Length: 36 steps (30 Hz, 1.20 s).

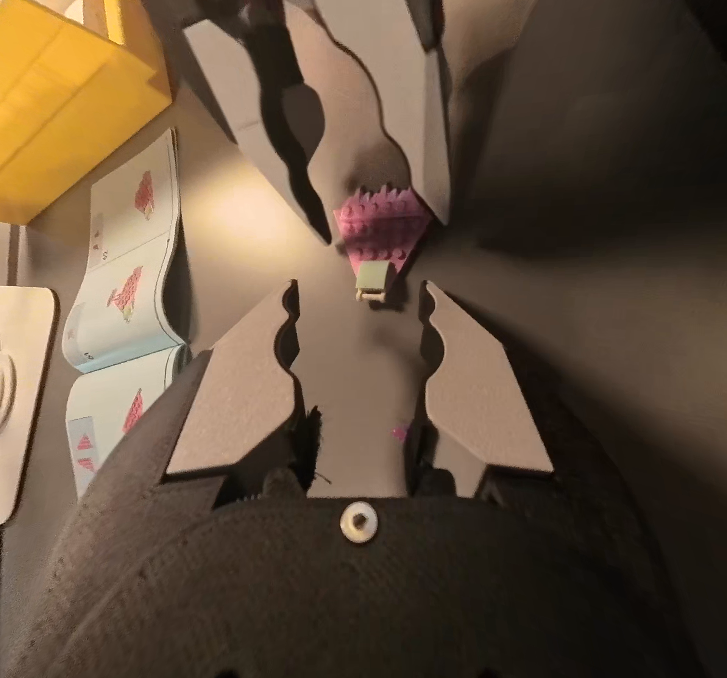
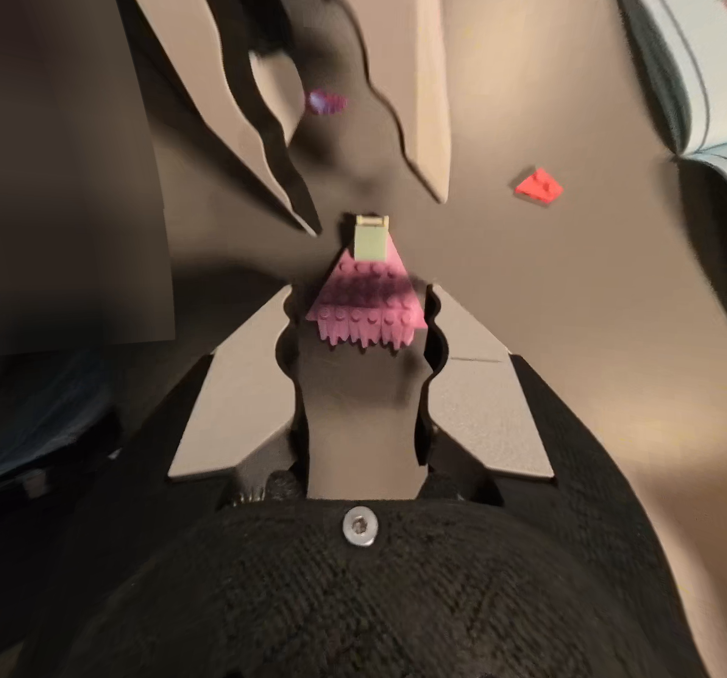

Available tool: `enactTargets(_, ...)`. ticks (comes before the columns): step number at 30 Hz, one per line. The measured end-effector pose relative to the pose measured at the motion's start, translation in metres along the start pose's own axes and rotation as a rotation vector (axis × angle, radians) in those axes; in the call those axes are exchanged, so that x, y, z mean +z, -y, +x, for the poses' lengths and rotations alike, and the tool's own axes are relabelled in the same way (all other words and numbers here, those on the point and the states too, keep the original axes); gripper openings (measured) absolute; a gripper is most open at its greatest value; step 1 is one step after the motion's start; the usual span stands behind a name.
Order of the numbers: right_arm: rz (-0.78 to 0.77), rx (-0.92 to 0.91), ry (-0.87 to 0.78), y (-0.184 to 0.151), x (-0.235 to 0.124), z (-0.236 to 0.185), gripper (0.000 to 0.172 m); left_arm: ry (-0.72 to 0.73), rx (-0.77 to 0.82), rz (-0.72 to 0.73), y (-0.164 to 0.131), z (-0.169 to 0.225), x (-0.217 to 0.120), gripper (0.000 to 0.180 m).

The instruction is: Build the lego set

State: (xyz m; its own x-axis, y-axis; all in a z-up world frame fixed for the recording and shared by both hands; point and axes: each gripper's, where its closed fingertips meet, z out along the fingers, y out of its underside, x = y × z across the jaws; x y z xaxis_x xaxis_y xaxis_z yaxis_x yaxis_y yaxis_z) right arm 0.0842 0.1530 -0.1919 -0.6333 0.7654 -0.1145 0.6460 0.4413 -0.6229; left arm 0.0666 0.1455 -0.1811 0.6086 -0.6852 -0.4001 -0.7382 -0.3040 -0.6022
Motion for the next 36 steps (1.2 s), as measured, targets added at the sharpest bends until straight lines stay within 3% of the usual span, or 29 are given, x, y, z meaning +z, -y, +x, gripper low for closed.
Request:
enactTargets(3,-0.070,-0.090,-0.087,-0.006,0.001,0.003,0.051,-0.026,-0.053,0.058,0.003,0.003,-0.005,0.059)
enactTargets(10,-0.067,-0.029,-0.053,-0.007,-0.001,-0.003,0.045,-0.048,-0.015,0.029,0.003,0.017,0.001,0.055)
enactTargets(12,-0.024,0.006,-0.025,-0.005,-0.002,-0.003,0.025,-0.054,-0.027,0.023,0.005,0.014,0.004,0.054)
enactTargets(17,0.040,0.062,0.010,-0.003,-0.003,-0.002,0.035,-0.266,-0.188,-0.041,0.001,0.019,0.011,0.045)
enactTargets(20,0.083,0.038,-0.019,0.003,-0.010,-0.003,0.044,-0.363,-0.224,-0.038,0.003,0.025,0.012,0.023)
enactTargets(23,0.132,-0.069,-0.084,0.011,-0.016,-0.007,0.055,-0.373,-0.259,-0.026,0.003,0.023,0.013,0.021)
enactTargets(28,0.066,-0.369,-0.287,0.010,-0.009,-0.012,0.064,-0.414,-0.498,0.052,0.005,0.009,0.007,0.018)
enactTargets(32,-0.035,-0.633,-0.506,0.008,-0.009,0.002,0.045,-0.422,-0.610,0.113,0.005,0.000,-0.001,0.018)
enactTargets(36,-0.115,-0.840,-0.623,0.008,-0.003,0.007,0.023,-0.383,-0.660,0.115,-0.001,-0.008,-0.002,0.018)
